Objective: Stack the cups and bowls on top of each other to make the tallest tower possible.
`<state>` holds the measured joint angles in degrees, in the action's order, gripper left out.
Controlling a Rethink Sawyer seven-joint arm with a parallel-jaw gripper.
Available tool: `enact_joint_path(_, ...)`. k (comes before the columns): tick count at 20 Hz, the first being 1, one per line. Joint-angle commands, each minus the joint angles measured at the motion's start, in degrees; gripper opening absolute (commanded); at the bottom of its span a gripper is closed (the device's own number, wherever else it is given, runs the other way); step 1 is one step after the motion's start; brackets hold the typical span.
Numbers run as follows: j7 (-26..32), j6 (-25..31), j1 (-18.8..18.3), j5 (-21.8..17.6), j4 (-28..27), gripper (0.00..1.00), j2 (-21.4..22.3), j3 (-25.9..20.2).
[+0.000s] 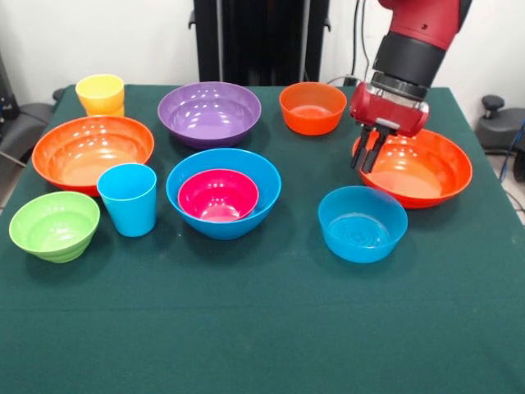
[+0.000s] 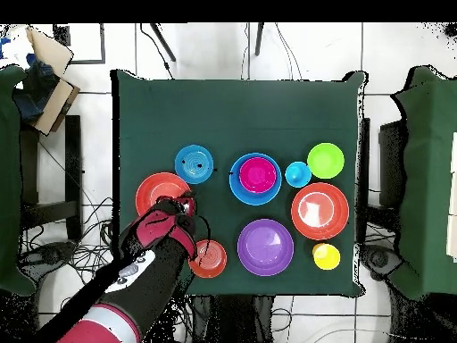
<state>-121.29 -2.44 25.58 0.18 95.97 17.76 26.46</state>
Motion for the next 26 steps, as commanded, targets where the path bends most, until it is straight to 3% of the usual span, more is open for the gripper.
enact_joint_path(1,-0.40,5.59,-2.76,-4.36,-0.87,0.00,5.22,-7.09)
enact_joint_path(9,-0.54,6.40,-3.22,-5.48,-0.68,0.00,6.49,-6.61)
enact_joint_path(26,-0.39,7.18,-7.14,-8.33,2.71,0.00,11.34,-11.12)
